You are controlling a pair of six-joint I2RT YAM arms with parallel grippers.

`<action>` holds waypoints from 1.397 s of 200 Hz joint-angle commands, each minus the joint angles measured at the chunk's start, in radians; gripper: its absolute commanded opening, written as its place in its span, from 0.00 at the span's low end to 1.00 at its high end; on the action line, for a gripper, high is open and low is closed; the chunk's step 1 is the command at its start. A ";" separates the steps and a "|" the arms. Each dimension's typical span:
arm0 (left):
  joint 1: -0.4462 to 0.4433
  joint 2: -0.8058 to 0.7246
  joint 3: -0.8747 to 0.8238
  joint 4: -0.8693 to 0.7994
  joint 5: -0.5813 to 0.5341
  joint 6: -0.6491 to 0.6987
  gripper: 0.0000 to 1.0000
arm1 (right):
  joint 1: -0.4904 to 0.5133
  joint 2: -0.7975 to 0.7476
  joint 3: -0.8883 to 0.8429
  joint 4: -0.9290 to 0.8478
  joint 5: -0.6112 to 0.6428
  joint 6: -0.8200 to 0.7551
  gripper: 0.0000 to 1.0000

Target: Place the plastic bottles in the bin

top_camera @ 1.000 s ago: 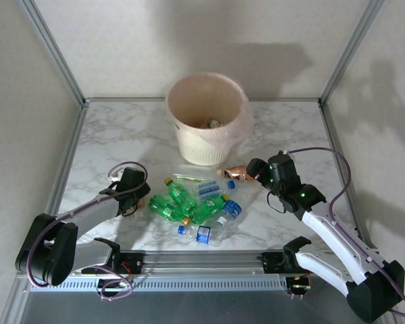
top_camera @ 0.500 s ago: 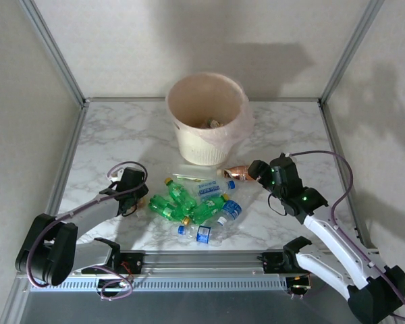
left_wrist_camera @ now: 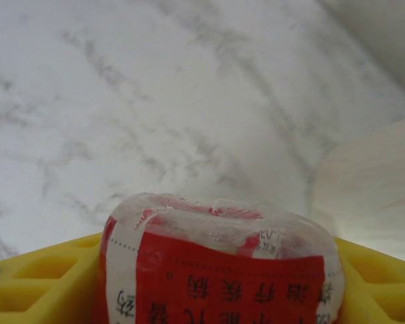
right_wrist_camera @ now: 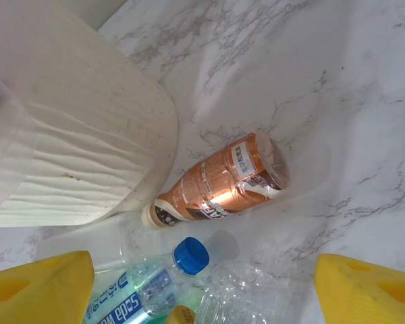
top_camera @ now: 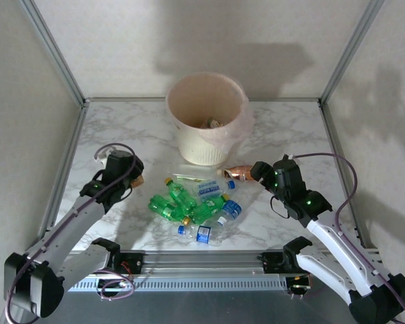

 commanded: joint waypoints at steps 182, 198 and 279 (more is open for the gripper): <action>-0.197 0.497 0.846 0.352 0.265 -0.014 0.60 | -0.002 -0.050 -0.014 -0.074 0.029 0.025 0.85; -0.205 0.567 0.889 0.359 0.292 -0.013 0.60 | -0.002 -0.051 -0.012 -0.077 0.027 0.025 0.85; -0.222 0.745 1.003 0.303 0.301 0.020 0.68 | -0.003 -0.064 0.014 -0.114 0.042 0.026 0.85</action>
